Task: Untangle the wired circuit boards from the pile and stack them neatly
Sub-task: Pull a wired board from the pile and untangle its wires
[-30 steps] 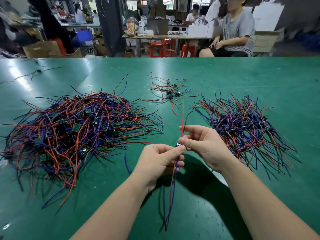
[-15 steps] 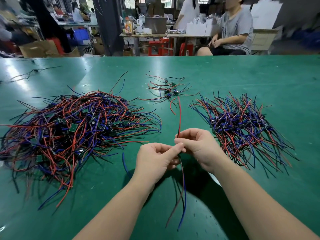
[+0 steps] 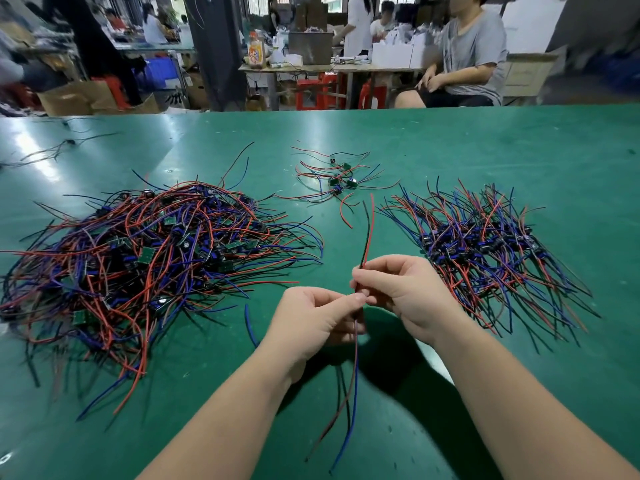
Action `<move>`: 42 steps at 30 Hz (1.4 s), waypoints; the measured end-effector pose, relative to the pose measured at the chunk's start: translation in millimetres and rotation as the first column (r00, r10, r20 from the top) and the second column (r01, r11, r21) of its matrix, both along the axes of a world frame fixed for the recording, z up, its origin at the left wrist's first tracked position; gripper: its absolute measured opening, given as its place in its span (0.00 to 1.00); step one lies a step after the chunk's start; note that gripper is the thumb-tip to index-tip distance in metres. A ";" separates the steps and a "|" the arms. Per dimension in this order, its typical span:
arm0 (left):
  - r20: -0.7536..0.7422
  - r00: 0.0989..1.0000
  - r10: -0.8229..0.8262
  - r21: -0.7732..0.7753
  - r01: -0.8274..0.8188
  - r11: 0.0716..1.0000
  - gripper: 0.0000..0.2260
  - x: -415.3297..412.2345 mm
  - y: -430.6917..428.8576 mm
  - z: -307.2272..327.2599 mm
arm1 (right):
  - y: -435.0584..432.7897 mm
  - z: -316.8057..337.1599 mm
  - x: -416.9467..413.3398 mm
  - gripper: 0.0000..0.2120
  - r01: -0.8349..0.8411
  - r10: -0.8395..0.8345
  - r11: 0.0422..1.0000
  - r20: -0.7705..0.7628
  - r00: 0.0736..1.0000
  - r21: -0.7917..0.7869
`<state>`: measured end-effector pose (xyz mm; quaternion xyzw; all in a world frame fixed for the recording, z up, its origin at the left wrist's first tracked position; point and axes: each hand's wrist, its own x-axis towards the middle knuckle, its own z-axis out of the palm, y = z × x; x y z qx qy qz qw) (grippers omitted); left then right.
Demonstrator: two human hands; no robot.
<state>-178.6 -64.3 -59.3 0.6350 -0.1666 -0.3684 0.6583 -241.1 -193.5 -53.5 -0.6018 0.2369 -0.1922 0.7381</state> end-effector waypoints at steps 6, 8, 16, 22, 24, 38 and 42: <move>-0.098 0.965 -0.243 0.046 0.248 0.968 0.06 -1.2 5.9 4.8 | -20.8 12.1 -5.0 0.02 0.070 -0.101 0.944 0.080 0.992 0.323; -0.100 0.955 -0.277 0.044 0.283 0.958 0.06 -1.1 7.2 5.9 | -30.5 14.7 -7.6 0.03 0.106 -0.150 0.923 0.093 0.984 0.371; -0.072 0.949 -0.306 0.053 0.310 0.949 0.06 -0.2 9.6 6.8 | -39.9 11.2 -8.4 0.04 0.186 -0.231 0.932 0.114 0.966 0.312; -0.028 0.958 -0.284 0.079 0.285 0.955 0.05 -3.7 8.1 4.5 | -40.8 8.6 -6.9 0.04 0.301 -0.335 0.914 0.088 0.938 0.270; -0.029 0.958 -0.284 0.082 0.286 0.955 0.05 -5.9 8.7 4.4 | -42.1 9.3 -6.7 0.02 0.350 -0.381 0.899 0.074 0.922 0.264; -0.005 0.972 -0.235 0.068 0.235 0.970 0.05 7.0 11.3 1.9 | -45.0 5.5 -10.2 0.12 0.332 -0.332 0.943 0.070 0.941 0.009; -0.030 0.999 -0.018 0.018 0.019 1.000 0.06 14.5 6.6 -0.7 | -32.0 4.6 -14.7 0.12 0.151 -0.173 0.965 -0.087 0.981 -0.212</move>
